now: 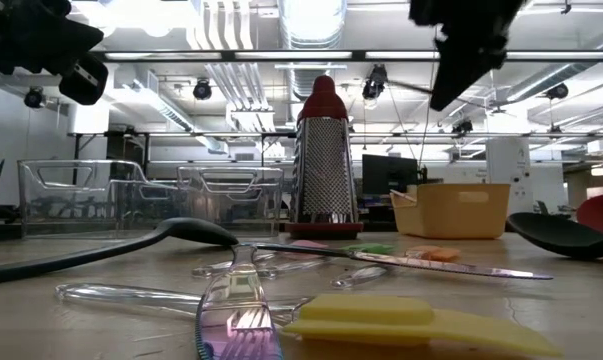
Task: Pick & Place Kitchen Items
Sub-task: Put the bronze knife into the yellow bin
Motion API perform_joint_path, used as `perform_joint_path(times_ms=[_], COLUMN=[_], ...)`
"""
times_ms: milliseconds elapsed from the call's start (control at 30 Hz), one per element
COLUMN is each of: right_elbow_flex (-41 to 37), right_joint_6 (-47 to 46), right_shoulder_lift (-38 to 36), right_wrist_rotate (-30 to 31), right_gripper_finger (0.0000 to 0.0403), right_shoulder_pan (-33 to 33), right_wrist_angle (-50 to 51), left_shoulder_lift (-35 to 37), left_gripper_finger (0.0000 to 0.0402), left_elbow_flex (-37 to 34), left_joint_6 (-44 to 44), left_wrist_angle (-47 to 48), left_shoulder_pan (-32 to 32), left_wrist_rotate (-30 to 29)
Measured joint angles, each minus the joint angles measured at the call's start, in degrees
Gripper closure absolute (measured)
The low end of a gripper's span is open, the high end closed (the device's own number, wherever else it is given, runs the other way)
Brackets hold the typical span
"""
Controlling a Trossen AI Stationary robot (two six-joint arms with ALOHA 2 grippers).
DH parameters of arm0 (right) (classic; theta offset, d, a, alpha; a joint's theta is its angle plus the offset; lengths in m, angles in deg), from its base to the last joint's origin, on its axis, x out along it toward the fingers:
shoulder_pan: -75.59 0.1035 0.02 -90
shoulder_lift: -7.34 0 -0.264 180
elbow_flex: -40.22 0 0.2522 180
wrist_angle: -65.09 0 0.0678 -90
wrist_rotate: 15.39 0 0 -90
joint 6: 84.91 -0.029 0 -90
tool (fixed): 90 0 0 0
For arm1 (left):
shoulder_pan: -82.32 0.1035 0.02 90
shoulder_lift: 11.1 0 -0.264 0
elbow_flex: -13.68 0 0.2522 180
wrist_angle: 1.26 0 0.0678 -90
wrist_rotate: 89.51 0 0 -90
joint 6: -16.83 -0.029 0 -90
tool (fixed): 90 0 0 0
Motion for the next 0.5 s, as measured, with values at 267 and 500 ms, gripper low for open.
perform_joint_path(times_ms=[267, 500], right_elbow_flex=[-0.07, 0.11], right_joint_6=[7.0, 10.81], right_shoulder_lift=[0.4, 0.4], right_wrist_rotate=[-0.02, -0.24], right_gripper_finger=[0.0364, 0.0348], right_shoulder_pan=[-10.64, -18.11], right_wrist_angle=[-1.47, -1.8], left_shoulder_lift=[0.0, 0.0], left_gripper_finger=[0.039, 0.039], left_elbow_flex=[0.0, -0.01], left_joint_6=[0.0, 0.0], left_wrist_angle=[0.0, 0.02], left_shoulder_pan=[0.0, 0.0], left_wrist_rotate=[0.0, 0.0])
